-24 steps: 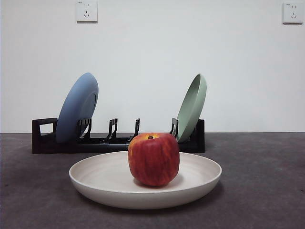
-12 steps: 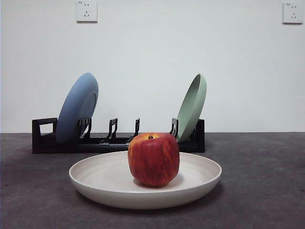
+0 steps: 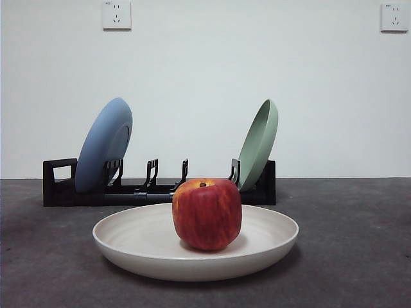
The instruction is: Take the yellow plate from the plate rack,put the plate on the table,take the apple from the table,put the apple in the plate
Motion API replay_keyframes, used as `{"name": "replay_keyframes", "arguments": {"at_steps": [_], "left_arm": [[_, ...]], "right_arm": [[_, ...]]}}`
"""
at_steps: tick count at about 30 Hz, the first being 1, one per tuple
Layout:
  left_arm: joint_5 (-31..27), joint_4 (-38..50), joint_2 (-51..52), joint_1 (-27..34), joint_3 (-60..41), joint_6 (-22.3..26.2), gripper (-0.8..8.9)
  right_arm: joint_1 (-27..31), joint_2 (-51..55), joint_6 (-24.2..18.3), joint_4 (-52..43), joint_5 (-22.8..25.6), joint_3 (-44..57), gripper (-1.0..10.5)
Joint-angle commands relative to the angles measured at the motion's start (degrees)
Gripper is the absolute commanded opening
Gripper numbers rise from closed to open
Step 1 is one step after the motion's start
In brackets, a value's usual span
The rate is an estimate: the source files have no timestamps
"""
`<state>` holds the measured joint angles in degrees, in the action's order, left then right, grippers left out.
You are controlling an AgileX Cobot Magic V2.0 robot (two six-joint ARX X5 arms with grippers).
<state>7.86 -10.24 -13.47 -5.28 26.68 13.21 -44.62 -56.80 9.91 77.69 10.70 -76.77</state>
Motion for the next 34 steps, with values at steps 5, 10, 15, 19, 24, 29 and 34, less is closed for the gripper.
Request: {"name": "replay_keyframes", "arguments": {"at_steps": [5, 10, 15, 19, 24, 29, 34], "left_arm": [[-0.4, 5.4, 7.8, 2.1, -17.0, -8.9, -0.04], [-2.4, 6.5, 11.3, 2.6, -23.6, -12.5, -0.04], [-6.2, 3.7, 13.3, 2.9, -26.3, -15.6, -0.04], [-7.9, 0.4, 13.2, 3.0, -26.3, -16.2, -0.04], [-6.3, 0.7, 13.2, 3.0, -26.3, -16.2, -0.04], [-6.4, 0.7, 12.6, 3.0, -26.3, -16.2, -0.04], [-6.3, 0.7, 12.1, 3.0, -26.3, -16.2, -0.04]], "right_arm": [[0.0, 0.0, 0.6, 1.2, 0.2, 0.2, 0.0], [0.0, 0.0, 0.6, 1.2, 0.2, 0.2, 0.0], [0.0, 0.0, 0.6, 1.2, 0.3, 0.2, 0.0], [0.0, 0.0, 0.6, 1.2, 0.2, 0.2, 0.0], [0.0, 0.0, 0.6, 1.2, 0.3, 0.2, 0.0], [0.0, 0.0, 0.6, 1.2, 0.2, 0.2, 0.0], [0.0, 0.0, 0.6, 1.2, 0.3, 0.2, 0.0]]}}
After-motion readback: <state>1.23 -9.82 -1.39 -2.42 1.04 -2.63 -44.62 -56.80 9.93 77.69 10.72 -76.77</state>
